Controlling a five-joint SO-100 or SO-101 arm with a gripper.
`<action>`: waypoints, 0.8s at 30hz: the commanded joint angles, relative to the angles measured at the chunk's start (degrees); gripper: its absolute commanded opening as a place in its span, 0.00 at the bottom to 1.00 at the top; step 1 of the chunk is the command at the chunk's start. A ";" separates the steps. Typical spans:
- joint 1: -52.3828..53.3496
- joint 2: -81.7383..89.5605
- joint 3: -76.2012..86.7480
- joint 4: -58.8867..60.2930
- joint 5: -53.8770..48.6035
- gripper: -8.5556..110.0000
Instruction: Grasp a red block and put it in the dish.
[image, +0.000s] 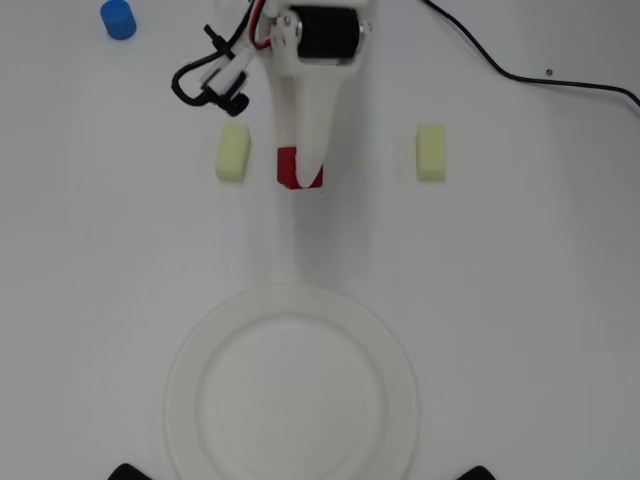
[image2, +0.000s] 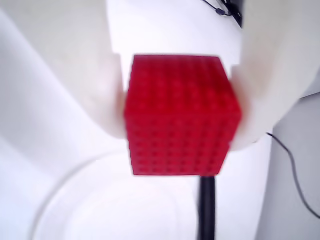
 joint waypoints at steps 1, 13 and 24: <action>-1.05 1.58 -3.34 -3.52 -2.37 0.07; -1.41 -37.53 -38.76 -0.09 1.49 0.07; -2.20 -96.06 -122.52 32.78 2.90 0.07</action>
